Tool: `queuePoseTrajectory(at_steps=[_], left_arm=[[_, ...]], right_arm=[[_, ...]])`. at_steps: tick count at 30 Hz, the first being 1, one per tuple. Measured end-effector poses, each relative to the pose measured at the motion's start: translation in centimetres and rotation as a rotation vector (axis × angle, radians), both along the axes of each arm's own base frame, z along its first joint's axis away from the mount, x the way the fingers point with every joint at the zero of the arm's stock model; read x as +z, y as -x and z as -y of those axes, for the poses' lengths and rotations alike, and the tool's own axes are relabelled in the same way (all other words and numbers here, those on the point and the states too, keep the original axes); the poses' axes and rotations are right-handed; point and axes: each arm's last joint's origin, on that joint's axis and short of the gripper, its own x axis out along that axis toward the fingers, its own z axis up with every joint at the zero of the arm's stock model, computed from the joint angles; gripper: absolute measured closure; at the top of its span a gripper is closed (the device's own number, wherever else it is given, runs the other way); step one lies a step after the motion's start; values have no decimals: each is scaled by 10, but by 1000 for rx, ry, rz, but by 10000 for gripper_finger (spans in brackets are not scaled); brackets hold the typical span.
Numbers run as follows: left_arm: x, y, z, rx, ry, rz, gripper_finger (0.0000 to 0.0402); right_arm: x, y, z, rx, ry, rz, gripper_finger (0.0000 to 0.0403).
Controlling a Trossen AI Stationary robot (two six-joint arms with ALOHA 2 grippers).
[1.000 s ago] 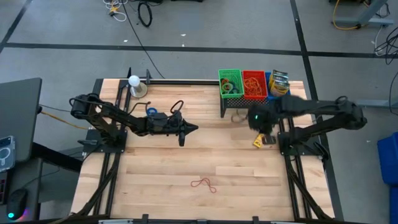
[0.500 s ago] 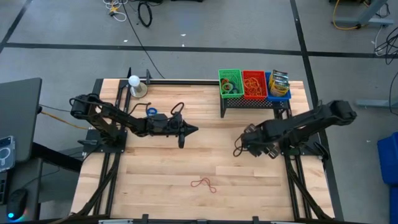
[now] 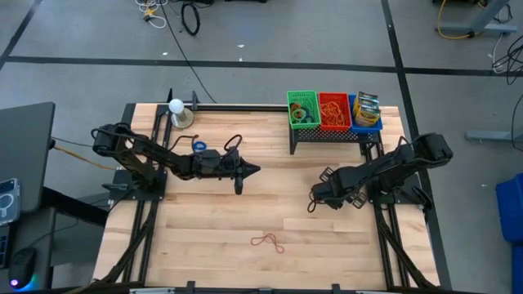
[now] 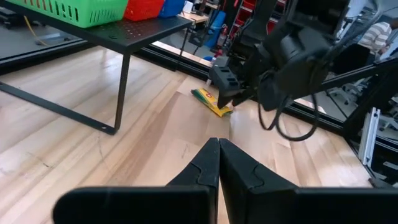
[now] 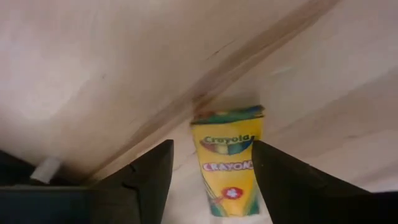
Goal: Pick & Place Office Desk Supplies
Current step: Put the small crayon box into the blue bin
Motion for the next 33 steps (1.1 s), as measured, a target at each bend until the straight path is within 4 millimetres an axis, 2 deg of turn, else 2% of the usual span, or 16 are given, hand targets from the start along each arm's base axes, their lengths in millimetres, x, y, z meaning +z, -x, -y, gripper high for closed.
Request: queuePoseTrajectory(at_steps=[6, 13, 26, 33], left_arm=[[0, 0, 0, 0, -12, -2, 392], [0, 0, -1, 19, -12, -1, 392], [0, 0, -1, 19, -10, 0, 392], [0, 0, -1, 18, -9, 0, 392]], right_arm=[[-14, 11, 2, 26, 14, -40, 191], [-12, 3, 1, 16, 8, 13, 213], [8, -24, -4, -251, -81, 197, 252], [29, -30, 3, -403, -82, 276, 230]])
